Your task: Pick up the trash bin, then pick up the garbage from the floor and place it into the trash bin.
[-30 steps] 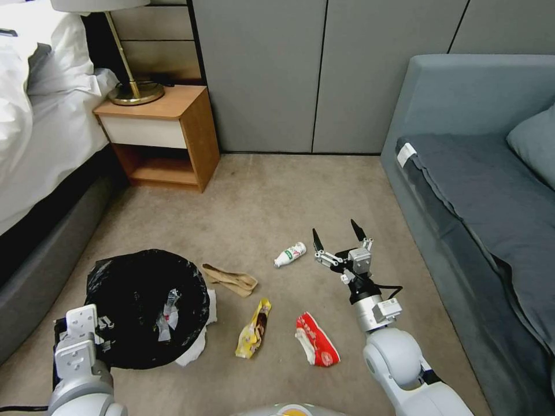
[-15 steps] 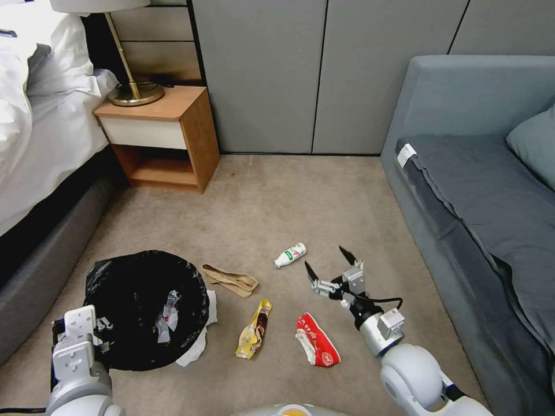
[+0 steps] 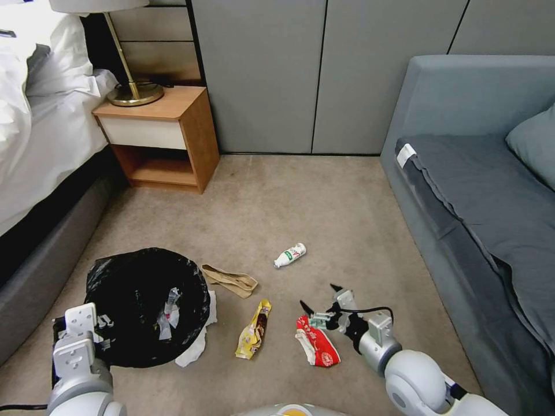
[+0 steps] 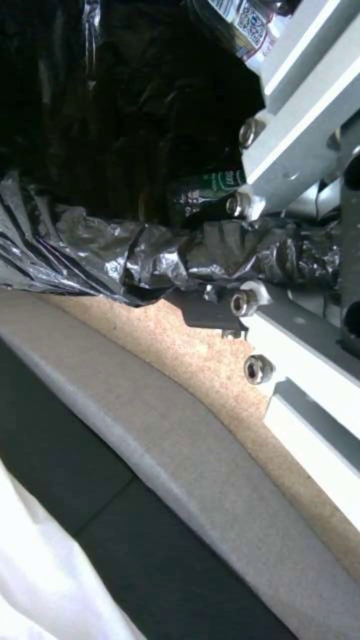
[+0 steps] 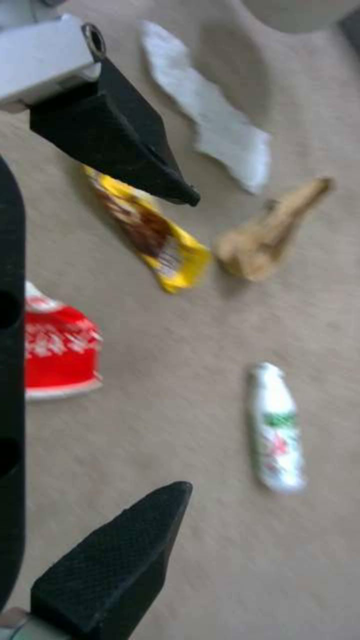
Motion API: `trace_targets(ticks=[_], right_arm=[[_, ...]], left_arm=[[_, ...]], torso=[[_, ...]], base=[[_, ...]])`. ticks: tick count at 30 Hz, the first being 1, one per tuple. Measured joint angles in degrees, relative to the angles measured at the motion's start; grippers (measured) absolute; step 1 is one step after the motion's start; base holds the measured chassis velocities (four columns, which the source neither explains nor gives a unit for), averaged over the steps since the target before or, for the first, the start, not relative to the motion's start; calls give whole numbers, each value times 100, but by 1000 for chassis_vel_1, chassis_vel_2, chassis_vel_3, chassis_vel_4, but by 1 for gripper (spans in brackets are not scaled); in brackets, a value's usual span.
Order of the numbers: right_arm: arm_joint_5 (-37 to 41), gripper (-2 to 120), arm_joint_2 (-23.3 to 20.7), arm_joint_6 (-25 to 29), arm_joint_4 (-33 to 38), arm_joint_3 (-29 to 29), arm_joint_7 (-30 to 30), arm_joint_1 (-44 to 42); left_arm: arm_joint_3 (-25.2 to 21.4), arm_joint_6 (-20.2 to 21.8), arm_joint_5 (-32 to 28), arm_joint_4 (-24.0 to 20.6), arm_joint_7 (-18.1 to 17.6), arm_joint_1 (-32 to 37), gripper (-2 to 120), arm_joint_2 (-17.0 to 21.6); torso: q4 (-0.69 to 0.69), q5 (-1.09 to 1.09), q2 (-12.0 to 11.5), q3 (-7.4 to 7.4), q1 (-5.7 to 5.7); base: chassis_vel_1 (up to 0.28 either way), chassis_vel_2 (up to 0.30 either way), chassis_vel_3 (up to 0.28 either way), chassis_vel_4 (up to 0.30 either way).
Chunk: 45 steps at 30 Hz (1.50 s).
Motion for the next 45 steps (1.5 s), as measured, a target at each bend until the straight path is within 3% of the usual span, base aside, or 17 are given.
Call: trace_targets(ticks=[9,21,33,35,45], right_arm=[[217,100,148,-511,-885,-757,-382,840],[-163,100,451,-532,-1939,-1179,-979,1220],[-371,100,708,-395,-2546,-1301,-1095,1284],[-392,98,721,-369,-2574,-1314,-1073,1272],[-477,57,733,-220,-2516,-1306,-989,1219]], left_arm=[[-23,2,-21,22,0,1,1,12],[-72,7,-44,40,0,29,1,37],[-66,8,-30,80,-3,11,1,31],[-57,8,-23,82,-4,6,1,26],[-45,11,-10,109,-9,-23,1,19]], torso=[[-1,0,0,0,0],[-1,-1,0,0,0],[-1,-1,0,0,0],[0,-1,0,0,0],[-1,-1,0,0,0]], base=[[0,0,0,0],[0,0,0,0],[0,0,0,0],[0,0,0,0],[0,0,0,0]])
